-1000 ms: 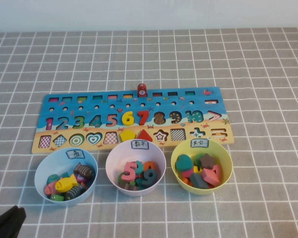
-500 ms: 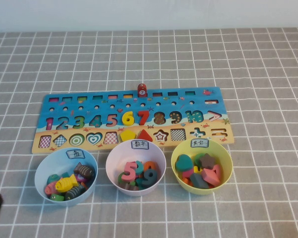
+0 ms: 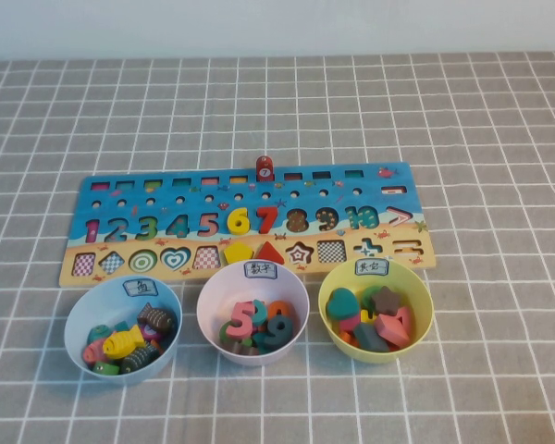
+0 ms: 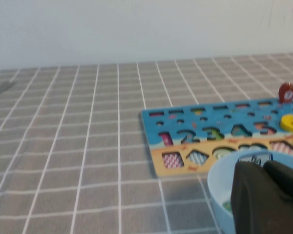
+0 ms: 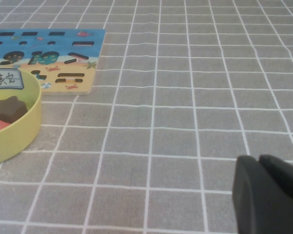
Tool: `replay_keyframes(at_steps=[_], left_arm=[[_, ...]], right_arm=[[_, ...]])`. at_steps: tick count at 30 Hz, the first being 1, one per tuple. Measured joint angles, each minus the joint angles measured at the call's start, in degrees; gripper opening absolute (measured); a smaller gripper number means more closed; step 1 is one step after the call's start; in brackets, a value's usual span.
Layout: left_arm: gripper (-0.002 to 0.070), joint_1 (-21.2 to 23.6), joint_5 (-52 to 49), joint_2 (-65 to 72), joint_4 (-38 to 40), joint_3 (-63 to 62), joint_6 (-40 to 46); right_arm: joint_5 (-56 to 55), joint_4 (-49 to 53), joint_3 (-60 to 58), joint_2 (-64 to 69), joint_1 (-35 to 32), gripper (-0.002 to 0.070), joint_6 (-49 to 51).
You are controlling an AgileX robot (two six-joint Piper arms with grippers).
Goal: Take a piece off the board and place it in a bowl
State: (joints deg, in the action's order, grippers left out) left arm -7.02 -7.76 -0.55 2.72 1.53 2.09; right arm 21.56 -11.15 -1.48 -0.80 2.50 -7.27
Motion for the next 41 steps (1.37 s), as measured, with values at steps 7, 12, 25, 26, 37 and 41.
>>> replay_keyframes(at_steps=[7, 12, 25, 26, 37, 41], left_arm=[[0.0004, 0.04, -6.94, 0.0, -0.96, 0.0, 0.0], [0.0004, 0.04, -12.71, 0.0, -1.39, 0.0, 0.18], [0.0004, 0.04, -13.16, 0.0, -1.39, 0.0, 0.24], [0.0004, 0.04, -13.16, 0.0, -1.39, 0.0, 0.24], [0.0003, 0.04, -13.16, 0.0, -1.39, 0.0, 0.12], [0.0004, 0.04, -13.16, 0.0, -1.39, 0.0, 0.12]], right_arm=[[0.0, 0.0, 0.0, 0.0, 0.0, -0.0018, 0.0], [0.0, 0.0, 0.0, 0.0, 0.0, -0.0018, 0.0], [0.0, 0.0, 0.0, 0.0, 0.0, -0.0018, 0.0], [0.0, 0.0, 0.0, 0.0, 0.0, -0.0018, 0.0], [0.0, 0.0, 0.0, 0.0, 0.0, -0.0018, 0.0], [0.0, 0.0, 0.0, 0.0, 0.0, -0.0018, 0.0]])
